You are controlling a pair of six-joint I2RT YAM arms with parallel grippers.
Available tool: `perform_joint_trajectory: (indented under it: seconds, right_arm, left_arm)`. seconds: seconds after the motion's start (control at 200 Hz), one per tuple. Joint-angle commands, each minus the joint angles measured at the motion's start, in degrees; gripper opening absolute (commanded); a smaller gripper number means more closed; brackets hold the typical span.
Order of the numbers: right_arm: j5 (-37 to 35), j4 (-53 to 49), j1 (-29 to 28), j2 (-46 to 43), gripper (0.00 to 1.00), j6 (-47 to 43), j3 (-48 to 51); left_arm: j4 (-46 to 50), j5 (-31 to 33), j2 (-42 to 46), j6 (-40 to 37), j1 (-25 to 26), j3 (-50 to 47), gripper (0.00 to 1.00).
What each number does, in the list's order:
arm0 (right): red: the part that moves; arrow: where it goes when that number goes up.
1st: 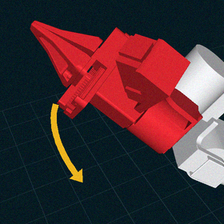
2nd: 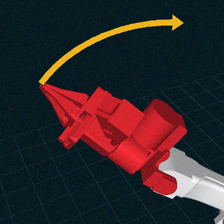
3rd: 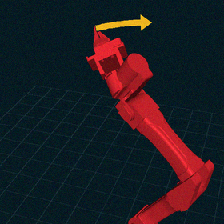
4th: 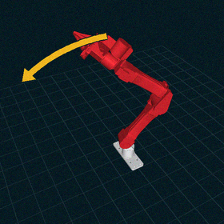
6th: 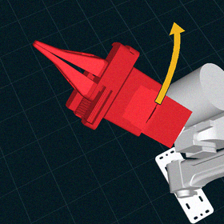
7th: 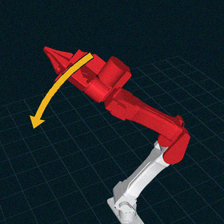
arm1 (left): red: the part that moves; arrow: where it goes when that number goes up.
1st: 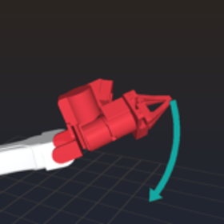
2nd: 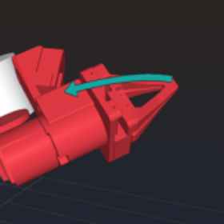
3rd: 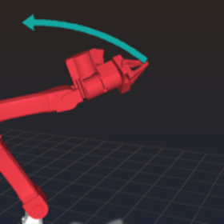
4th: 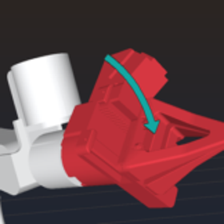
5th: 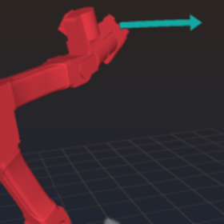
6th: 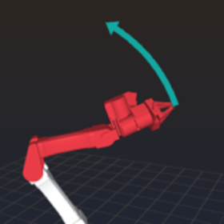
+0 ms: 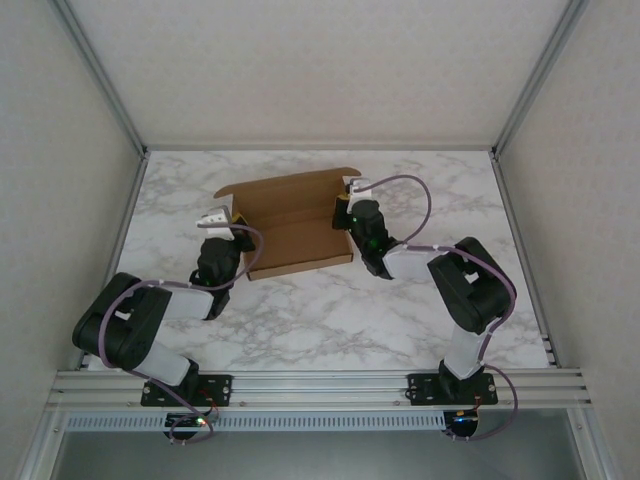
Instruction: Fold the paper box
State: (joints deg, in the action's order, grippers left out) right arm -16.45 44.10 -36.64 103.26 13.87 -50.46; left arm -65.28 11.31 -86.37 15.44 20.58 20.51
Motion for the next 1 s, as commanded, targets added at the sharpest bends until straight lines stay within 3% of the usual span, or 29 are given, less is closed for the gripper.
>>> perform_joint_trajectory:
  seconds: [0.0,0.611,0.816,0.991]
  right_arm:
    - [3.0,7.2,-1.2,1.0,0.0,4.3,2.6]
    - [4.3,12.9,-1.4,3.5,0.0,5.0,10.2]
    - [4.3,13.9,-1.7,2.5,0.01,5.7,11.4]
    - [2.1,14.1,-2.1,2.4,0.01,6.6,10.7]
  left_arm:
    - [-8.4,-2.7,-0.6,1.0,2.1,-2.1,0.0]
    - [-14.8,6.9,-7.7,0.6,11.2,-8.1,0.0]
    - [-14.5,9.8,-6.9,-2.6,10.8,-6.2,0.0]
    - [-13.1,6.3,-7.1,-3.5,7.9,-2.5,0.0]
